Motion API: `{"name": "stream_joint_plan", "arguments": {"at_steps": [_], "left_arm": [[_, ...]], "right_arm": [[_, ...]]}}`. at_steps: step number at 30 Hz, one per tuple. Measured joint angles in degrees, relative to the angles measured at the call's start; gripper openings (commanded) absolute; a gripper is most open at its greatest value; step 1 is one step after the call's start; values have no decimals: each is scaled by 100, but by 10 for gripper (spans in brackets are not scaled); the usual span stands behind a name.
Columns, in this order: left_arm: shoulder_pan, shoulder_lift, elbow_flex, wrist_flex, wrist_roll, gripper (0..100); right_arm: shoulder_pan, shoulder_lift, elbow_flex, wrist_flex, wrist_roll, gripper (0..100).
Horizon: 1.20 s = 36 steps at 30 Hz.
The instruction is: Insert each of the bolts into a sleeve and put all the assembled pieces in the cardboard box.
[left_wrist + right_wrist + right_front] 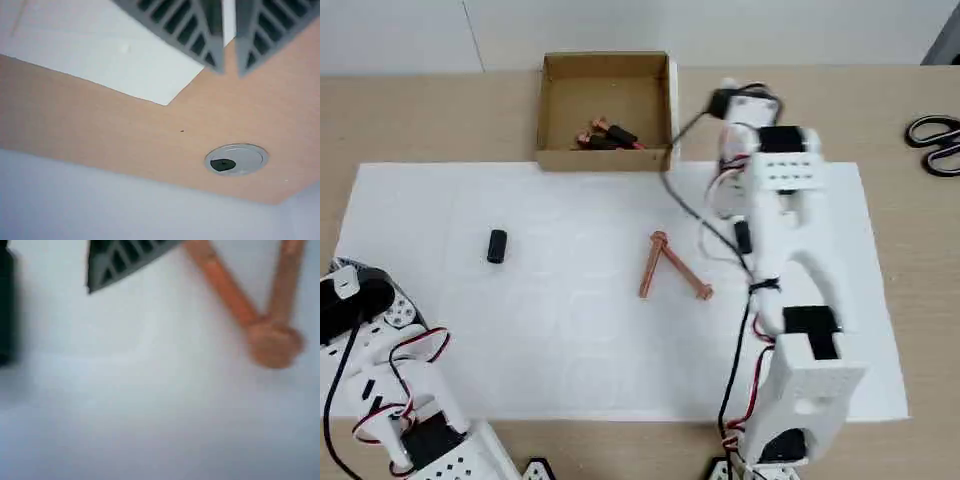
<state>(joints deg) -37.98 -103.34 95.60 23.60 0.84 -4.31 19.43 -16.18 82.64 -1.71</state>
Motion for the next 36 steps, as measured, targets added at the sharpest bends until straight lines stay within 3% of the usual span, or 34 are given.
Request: {"name": "stream_joint_plan", "arguments": {"at_steps": [4,9,36], "left_arm": [[0,0,0,0,0,6],[0,0,0,0,0,6],[0,0,0,0,0,6]], "right_arm": [[88,0,0,44,246,130],[97,0,0,44,325,212],[88,1134,0,-316,589,213]]}}
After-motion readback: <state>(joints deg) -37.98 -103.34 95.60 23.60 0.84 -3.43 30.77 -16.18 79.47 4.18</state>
